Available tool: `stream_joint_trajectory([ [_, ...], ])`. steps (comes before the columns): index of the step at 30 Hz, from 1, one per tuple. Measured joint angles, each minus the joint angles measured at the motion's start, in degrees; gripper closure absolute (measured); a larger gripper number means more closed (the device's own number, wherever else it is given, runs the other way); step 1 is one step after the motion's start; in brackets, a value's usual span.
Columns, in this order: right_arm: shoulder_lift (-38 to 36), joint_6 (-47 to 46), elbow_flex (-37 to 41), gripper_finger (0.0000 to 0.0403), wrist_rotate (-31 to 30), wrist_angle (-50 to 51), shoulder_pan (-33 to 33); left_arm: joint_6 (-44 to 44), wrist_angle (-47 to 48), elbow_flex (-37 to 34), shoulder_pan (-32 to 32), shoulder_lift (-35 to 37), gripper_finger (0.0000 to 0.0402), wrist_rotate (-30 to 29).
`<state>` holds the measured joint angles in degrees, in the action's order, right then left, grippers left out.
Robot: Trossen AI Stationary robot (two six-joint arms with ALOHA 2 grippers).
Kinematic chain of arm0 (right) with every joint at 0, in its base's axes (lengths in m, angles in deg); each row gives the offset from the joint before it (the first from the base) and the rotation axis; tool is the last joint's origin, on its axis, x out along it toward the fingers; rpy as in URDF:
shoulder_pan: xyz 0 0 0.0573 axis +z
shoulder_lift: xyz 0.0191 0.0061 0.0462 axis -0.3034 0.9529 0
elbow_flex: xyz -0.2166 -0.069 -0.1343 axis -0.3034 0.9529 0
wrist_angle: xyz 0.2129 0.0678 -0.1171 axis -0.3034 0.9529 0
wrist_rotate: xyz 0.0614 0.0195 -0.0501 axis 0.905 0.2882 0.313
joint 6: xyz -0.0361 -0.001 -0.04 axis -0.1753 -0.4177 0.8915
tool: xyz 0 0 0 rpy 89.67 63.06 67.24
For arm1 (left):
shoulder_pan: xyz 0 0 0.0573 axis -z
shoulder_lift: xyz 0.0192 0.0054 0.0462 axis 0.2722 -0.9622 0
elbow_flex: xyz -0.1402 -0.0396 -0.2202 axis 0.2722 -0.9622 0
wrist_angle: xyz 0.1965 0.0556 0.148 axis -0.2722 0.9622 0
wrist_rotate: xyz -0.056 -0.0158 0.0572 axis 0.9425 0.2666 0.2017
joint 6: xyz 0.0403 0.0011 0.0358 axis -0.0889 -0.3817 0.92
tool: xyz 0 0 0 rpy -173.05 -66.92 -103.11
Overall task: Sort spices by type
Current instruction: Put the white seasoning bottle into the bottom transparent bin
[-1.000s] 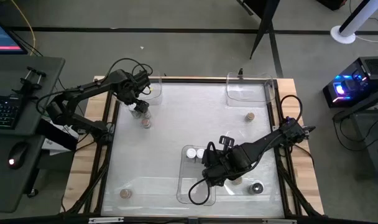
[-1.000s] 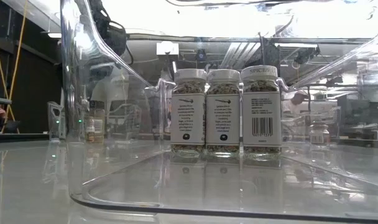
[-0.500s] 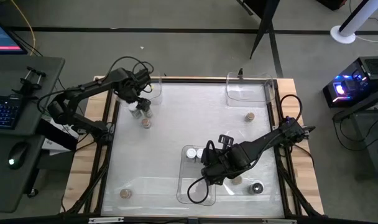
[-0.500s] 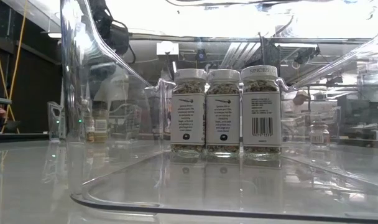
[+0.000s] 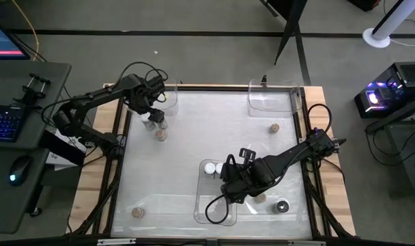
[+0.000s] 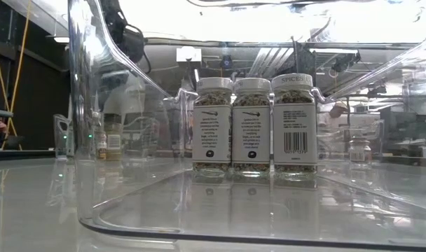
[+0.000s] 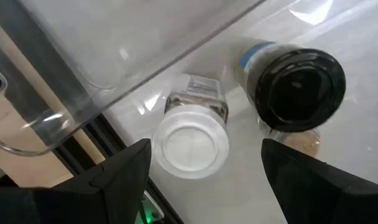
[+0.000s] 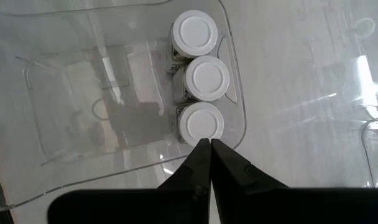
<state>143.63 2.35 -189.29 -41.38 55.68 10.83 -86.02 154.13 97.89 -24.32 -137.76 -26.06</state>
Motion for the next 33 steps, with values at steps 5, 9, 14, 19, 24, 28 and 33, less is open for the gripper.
stream_joint_trajectory([
  [5, 0.0, 0.0, 0.0, 0.0403, -0.2, -0.2, 0.0, -0.7, -0.9, 0.1, 0.0, 0.1, 0.0108, -2.1],
  [9, 0.0, -0.1, 0.0, 0.0403, -0.2, -0.2, 0.0, -0.2, -0.7, 0.1, 0.0, 0.1, 0.0108, -1.2],
  [14, 0.0, -0.1, 0.0, 0.0403, -0.3, -0.8, 0.0, 0.2, -0.5, -2.1, 0.0, 0.1, 0.0108, 0.4],
  [19, 0.0, 0.0, 0.0, 0.0403, -0.3, -0.9, 0.0, -1.1, -1.5, -4.9, 0.0, 0.1, 0.0108, -1.4],
  [24, 0.0, 0.8, 0.0, 0.0403, -0.3, -1.7, 0.0, -1.4, -3.3, -5.0, 0.0, 0.1, 0.0108, -3.0],
  [28, 0.0, 0.9, 0.0, 0.0403, -0.4, -2.6, -0.1, 0.3, -4.4, -5.0, 0.0, 0.1, 0.0108, -1.5],
  [33, 0.0, 0.8, 0.0, 0.0403, -0.5, -3.1, -0.2, 4.0, -4.3, -5.0, 0.0, 0.1, 0.0118, -0.9],
])
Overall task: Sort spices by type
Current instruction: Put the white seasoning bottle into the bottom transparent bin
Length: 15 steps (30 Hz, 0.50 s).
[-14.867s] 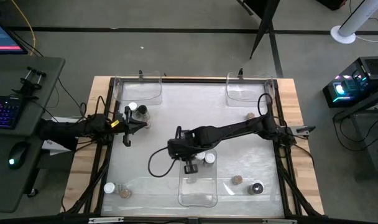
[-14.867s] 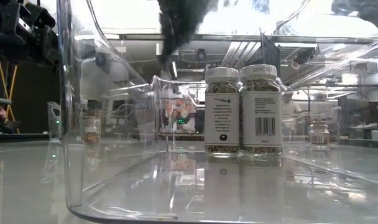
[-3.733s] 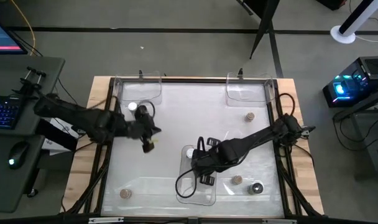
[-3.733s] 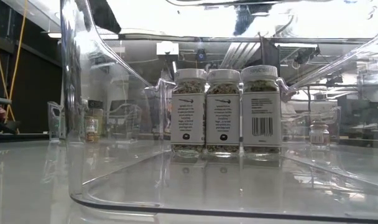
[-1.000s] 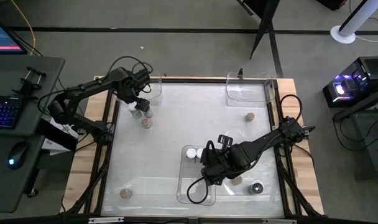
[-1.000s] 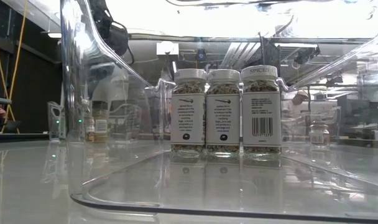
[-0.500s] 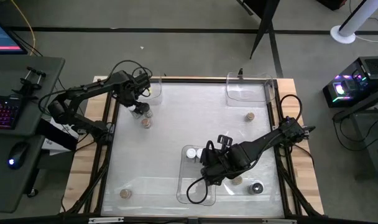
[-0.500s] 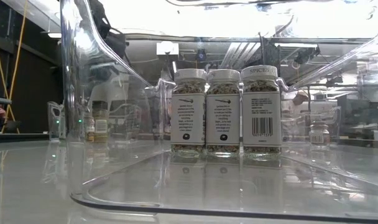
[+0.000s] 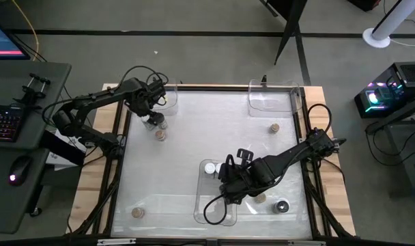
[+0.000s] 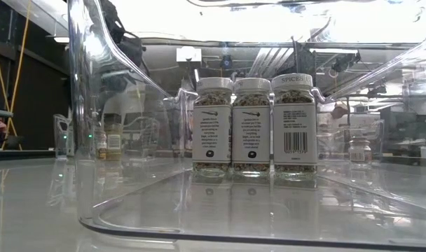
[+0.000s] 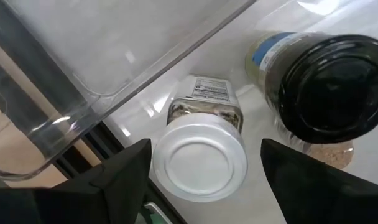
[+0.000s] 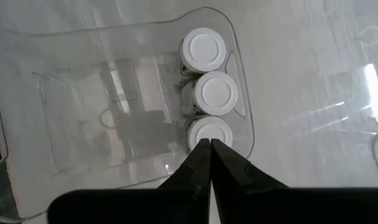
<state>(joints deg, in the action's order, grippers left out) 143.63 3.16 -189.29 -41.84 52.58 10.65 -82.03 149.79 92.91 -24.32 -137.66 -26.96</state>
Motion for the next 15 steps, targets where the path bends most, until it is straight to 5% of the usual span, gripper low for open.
stream_joint_trajectory([
  [10, 0.0, 0.0, 0.0, 0.0403, -0.9, -0.9, -0.3, -0.2, 0.0, 0.1, 0.0, 0.1, 0.0232, -0.2],
  [15, 0.0, 0.0, 0.0, 0.0403, -0.9, -1.1, -0.3, 1.2, 3.0, 0.4, 0.0, 0.3, 0.0237, 0.1],
])
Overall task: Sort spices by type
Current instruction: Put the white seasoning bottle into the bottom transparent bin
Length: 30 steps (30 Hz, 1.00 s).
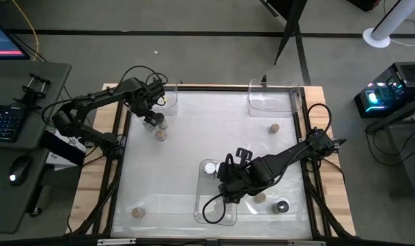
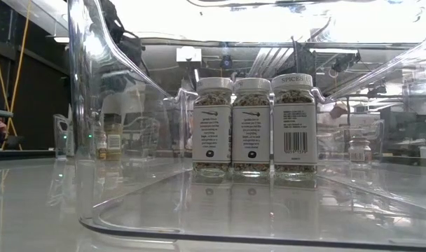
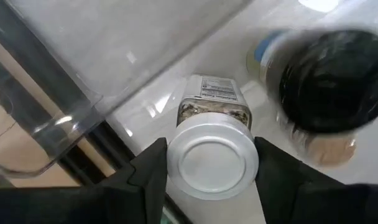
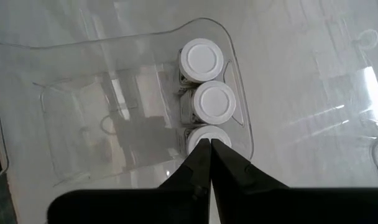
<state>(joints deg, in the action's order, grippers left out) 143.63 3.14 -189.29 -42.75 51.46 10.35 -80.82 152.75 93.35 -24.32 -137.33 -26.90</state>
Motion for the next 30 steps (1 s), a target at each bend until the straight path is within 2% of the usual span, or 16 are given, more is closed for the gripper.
stream_joint_trajectory([
  [7, 0.0, 0.2, 0.0, 0.0403, -4.2, 0.2, 0.0, 0.8, 11.5, 6.6, -0.8, 2.9, 0.0237, -1.1],
  [13, -1.9, -1.4, 0.1, 0.0403, -3.6, 3.3, 0.0, -5.0, 8.9, 10.9, 2.7, 10.5, 0.0237, 5.1],
  [16, -5.2, -5.4, 0.1, 0.0403, -6.5, 5.8, 0.0, -10.5, 6.1, 10.9, 9.5, 14.5, 0.0237, 8.5],
  [21, -11.7, -10.8, 0.1, 0.0403, -14.7, 8.3, 0.0, -21.9, -1.2, 10.9, 28.1, 16.7, 0.0238, 8.0],
  [25, -16.2, -11.2, 0.0, 0.0403, -19.7, 8.2, -0.3, -27.8, -12.3, 10.8, 43.2, 14.2, 0.0238, 4.5],
  [30, -19.7, -11.3, 0.0, 0.0403, -21.6, 8.2, -1.2, -28.4, -28.9, 10.8, 52.7, 9.1, 0.0238, 1.5],
])
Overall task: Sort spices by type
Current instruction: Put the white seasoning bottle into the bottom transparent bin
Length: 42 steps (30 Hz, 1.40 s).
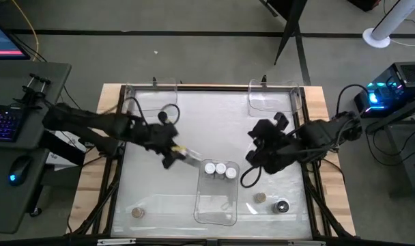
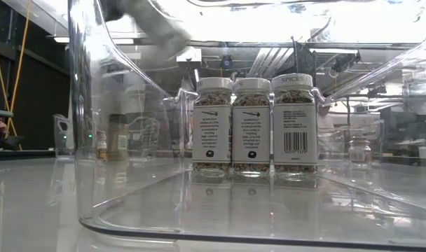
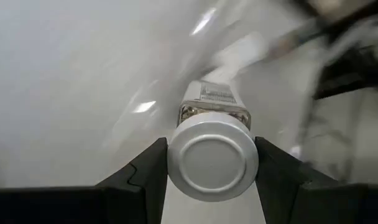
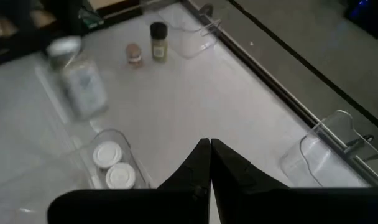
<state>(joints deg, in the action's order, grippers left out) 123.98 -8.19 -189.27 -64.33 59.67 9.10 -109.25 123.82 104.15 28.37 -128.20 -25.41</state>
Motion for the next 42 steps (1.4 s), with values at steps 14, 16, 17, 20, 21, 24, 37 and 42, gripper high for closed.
stream_joint_trajectory([
  [14, -1.3, 1.3, 0.0, 0.0403, 5.0, 0.0, -3.0, 28.9, 5.5, 24.2, 6.7, -24.2, 0.0238, -1.7],
  [16, -1.3, 1.0, 0.0, 0.0403, 5.1, 0.0, -3.1, 31.4, 9.7, 27.7, 6.8, -28.0, 0.0238, -2.4],
  [17, -1.3, 1.0, 0.0, 0.0403, 5.3, 0.0, -3.1, 32.2, 10.9, 28.9, 7.0, -29.6, 0.0238, -2.5],
  [20, -1.3, 1.0, 0.0, 0.0403, 5.3, 0.0, -3.1, 34.3, 12.1, 31.4, 7.8, -33.4, 0.0238, -2.8],
  [21, -1.3, 1.0, 0.0, 0.0403, 5.4, 0.0, -3.1, 34.6, 11.9, 31.9, 8.2, -34.4, 0.0238, -2.8],
  [24, -1.3, 1.0, 0.0, 0.0403, 6.0, 0.0, -3.1, 34.6, 12.6, 32.2, 8.8, -36.3, 0.0238, -2.6],
  [37, -1.3, 0.8, 0.0, 0.0403, 6.9, 0.0, -3.1, 37.0, 18.7, 32.2, 7.4, -41.0, 0.0231, -4.2],
  [42, -1.3, 0.6, 0.0, 0.0403, 7.0, -0.2, -3.1, 37.5, 18.7, 32.2, 7.1, -42.2, 0.0224, -4.3],
])
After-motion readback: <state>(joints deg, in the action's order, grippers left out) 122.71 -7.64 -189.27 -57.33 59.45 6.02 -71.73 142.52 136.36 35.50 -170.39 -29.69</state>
